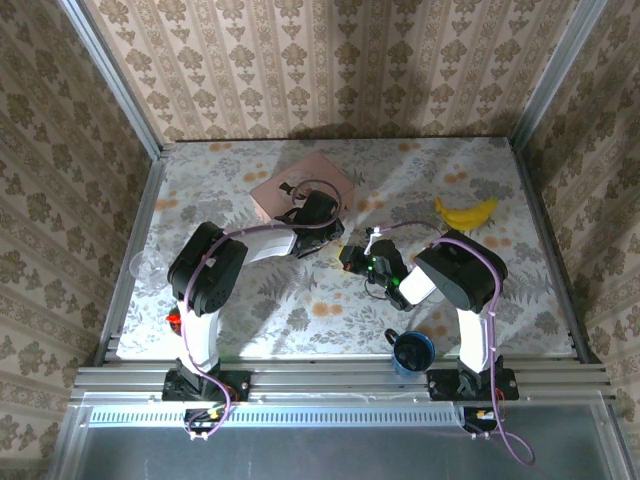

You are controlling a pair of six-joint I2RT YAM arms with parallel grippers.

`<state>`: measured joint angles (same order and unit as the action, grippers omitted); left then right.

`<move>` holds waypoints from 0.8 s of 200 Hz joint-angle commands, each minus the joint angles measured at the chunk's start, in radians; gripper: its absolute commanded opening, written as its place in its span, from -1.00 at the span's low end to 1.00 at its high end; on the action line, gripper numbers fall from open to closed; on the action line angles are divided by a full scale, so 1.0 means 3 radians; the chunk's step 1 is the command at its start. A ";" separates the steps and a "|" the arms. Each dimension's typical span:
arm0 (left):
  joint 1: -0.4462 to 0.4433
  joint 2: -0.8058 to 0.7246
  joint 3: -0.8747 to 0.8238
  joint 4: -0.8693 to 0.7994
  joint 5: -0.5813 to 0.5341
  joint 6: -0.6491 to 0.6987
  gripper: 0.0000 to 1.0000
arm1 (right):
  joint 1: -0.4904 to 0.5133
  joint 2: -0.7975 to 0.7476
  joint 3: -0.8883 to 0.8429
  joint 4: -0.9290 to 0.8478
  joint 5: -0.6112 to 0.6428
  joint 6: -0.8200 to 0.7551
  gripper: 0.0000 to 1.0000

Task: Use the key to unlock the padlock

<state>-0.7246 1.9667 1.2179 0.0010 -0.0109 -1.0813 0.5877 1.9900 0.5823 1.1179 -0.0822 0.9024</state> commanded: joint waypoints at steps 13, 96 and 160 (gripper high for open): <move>-0.0037 0.0053 -0.0036 0.0038 0.0230 -0.0062 -1.00 | -0.0036 0.0107 0.0083 -0.0138 0.0074 0.0082 -1.00; -0.0052 0.0081 -0.0034 0.0012 0.0287 -0.0054 -1.00 | -0.0057 0.0086 0.0201 -0.0272 -0.0015 0.0320 -1.00; -0.0060 0.0090 -0.0026 0.0006 0.0318 -0.0041 -1.00 | -0.0052 0.0072 0.0232 -0.0272 -0.0049 0.0301 -1.00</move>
<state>-0.7181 1.9759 1.2179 0.0162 -0.0101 -1.0809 0.5781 1.9900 0.6182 1.0573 -0.1101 0.9840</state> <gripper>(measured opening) 0.292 0.042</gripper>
